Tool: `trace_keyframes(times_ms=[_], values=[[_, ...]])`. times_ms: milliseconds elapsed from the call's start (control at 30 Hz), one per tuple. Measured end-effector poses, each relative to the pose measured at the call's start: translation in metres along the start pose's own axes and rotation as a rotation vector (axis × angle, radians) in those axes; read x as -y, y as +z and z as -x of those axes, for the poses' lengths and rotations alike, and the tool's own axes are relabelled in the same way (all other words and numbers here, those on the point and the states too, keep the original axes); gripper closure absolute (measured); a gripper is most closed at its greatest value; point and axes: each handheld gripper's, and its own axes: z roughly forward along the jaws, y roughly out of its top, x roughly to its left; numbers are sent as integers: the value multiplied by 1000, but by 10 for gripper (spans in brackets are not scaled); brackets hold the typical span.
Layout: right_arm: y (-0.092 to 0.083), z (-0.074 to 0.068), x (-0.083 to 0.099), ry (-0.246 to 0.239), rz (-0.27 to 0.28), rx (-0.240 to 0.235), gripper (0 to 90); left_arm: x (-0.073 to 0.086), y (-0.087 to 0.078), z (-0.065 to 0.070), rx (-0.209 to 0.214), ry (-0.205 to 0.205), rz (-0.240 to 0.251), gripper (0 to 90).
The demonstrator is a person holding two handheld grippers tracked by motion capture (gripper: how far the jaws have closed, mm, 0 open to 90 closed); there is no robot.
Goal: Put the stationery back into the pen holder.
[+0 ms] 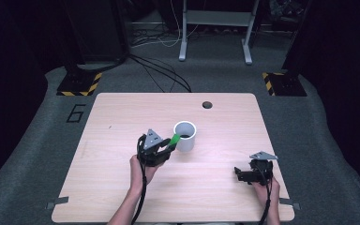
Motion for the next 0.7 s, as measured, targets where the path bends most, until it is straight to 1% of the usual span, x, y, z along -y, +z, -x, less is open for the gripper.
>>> trace_keyframes(times_ms=[267, 300, 367, 433, 500, 567, 600, 633, 667, 700], values=[[0, 0, 0, -3, 1, 0, 18, -7, 2, -5, -9, -1, 5, 670], [0, 0, 0, -4, 1, 0, 18, -9, 2, -6, -5, 1, 1, 670], [0, 0, 0, -3, 1, 0, 18, -12, 3, -7, -14, 5, 12, 670], [0, 0, 0, -3, 1, 0, 18, -15, 3, -8, -8, 11, 4, 670], [0, 0, 0, -3, 1, 0, 18, -18, 4, -9, -18, 14, 20, 670], [0, 0, 0, -1, 0, 0, 18, -21, 5, -10, -14, 18, 8, 670], [0, 0, 0, -4, 1, 0, 18, -22, 6, -10, -20, 17, 21, 670], [0, 0, 0, -3, 1, 0, 18, -24, 6, -11, -14, 21, 9, 670], [0, 0, 0, -4, 1, 0, 18, -26, 7, -11, -21, 19, 22, 670], [0, 0, 0, -3, 1, 0, 18, -28, 7, -12, -14, 22, 14, 670]])
